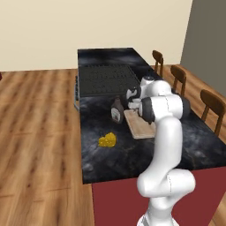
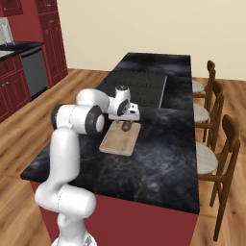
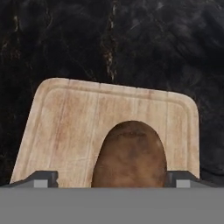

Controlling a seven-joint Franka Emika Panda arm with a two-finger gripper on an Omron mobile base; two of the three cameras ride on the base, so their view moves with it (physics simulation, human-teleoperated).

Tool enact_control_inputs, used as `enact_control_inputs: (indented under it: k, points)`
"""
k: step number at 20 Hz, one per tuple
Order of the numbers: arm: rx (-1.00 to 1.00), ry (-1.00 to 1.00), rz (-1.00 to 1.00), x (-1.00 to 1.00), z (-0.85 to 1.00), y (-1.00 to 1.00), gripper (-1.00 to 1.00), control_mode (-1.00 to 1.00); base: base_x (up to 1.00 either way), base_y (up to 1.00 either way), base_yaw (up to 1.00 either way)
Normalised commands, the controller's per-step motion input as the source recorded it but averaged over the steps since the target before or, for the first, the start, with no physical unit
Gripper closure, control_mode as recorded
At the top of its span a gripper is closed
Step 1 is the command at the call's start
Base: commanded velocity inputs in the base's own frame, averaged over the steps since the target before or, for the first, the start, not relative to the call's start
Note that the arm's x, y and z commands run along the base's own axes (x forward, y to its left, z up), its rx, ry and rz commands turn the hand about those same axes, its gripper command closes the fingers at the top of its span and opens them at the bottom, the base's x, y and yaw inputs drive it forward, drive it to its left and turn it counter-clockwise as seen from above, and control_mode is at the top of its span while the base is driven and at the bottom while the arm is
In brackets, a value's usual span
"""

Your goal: Retrieve the reheated potato from the microwave, then place the potato, cheese, and condiment on the cutting board.

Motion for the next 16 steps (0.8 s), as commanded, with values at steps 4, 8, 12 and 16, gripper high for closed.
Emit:
enact_control_inputs:
  k: [4, 8, 12, 16]
  points:
    - [0.0, -0.05, 0.0, -0.13, 0.43, 0.03, -1.0, -1.0, 0.0, 0.0, 0.0]
    - [0.0, -0.01, 0.0, -0.27, 0.2, 0.14, -1.0, -1.0, 0.0, 0.0, 0.0]
    - [0.0, -0.02, 0.0, -0.31, 0.26, 0.2, -1.0, -1.0, 0.0, 0.0, 0.0]
    - [0.0, -0.04, 0.0, -0.33, 0.32, 0.23, -1.0, -1.0, 0.0, 0.0, 0.0]
